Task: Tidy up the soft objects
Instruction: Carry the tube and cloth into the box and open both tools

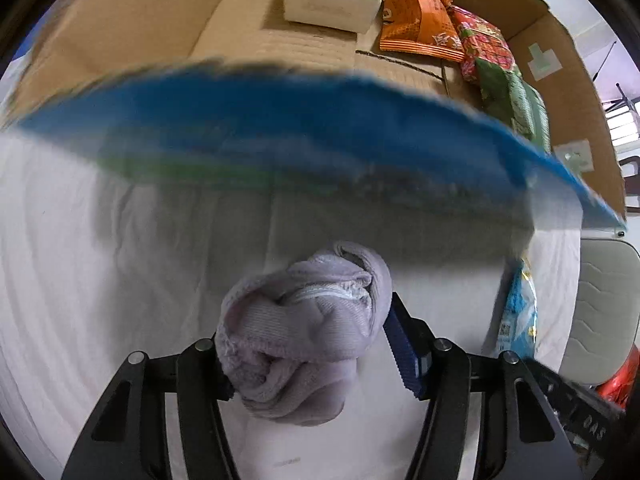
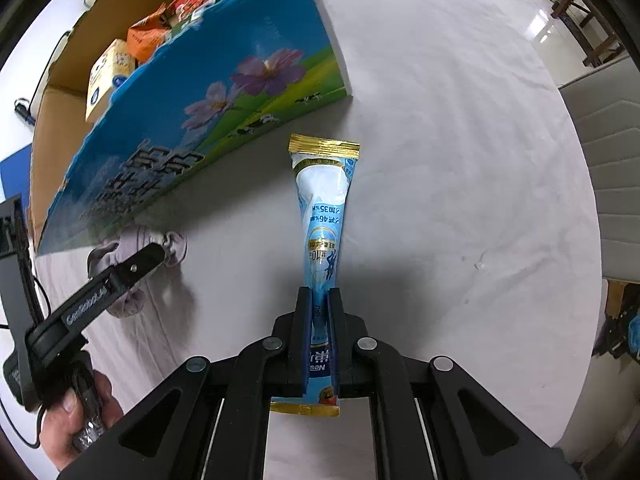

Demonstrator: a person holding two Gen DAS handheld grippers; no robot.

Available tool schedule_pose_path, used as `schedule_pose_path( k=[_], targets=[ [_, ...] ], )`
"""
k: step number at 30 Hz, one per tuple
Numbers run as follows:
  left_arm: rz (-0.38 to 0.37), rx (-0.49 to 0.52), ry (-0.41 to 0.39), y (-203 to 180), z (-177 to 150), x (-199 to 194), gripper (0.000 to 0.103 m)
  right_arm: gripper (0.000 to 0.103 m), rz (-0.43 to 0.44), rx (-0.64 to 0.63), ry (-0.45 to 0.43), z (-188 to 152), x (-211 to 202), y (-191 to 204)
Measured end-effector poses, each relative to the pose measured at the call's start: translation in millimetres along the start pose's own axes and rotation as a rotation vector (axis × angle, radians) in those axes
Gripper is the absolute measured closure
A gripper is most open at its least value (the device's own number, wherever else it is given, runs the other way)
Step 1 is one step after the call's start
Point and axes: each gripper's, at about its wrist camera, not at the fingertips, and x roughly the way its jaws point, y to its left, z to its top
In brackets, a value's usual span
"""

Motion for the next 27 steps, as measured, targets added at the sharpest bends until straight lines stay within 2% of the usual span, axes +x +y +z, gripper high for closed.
schedule_pose_path(
  k=[6,10,13,18,20,25,27],
  targets=[
    [-0.002,0.015,0.002,0,-46,-22,0.046,0.095,-0.045,-0.082,0.057,-10,4,5],
    [0.004,0.016,0.029,-2,-64,-21,0.046,0.095,-0.086,-0.147,0.085,-13,16,11],
    [0.011,0.008,0.045,-7,-58,-13,0.046,0.095,-0.121,-0.202,0.122,-14,33,19],
    [0.015,0.003,0.045,-16,-63,-11,0.046,0.094,-0.177,-0.236,0.125,-10,51,32],
    [0.012,0.005,0.038,-19,-61,-14,0.046,0.087,-0.189,-0.232,0.124,-7,54,35],
    [-0.004,-0.005,0.029,-24,-60,-18,0.046,0.085,-0.144,-0.164,0.164,-9,63,26],
    [-0.009,-0.010,0.023,-14,-62,-26,0.046,0.079,-0.114,-0.136,0.190,-12,66,19]
  ],
)
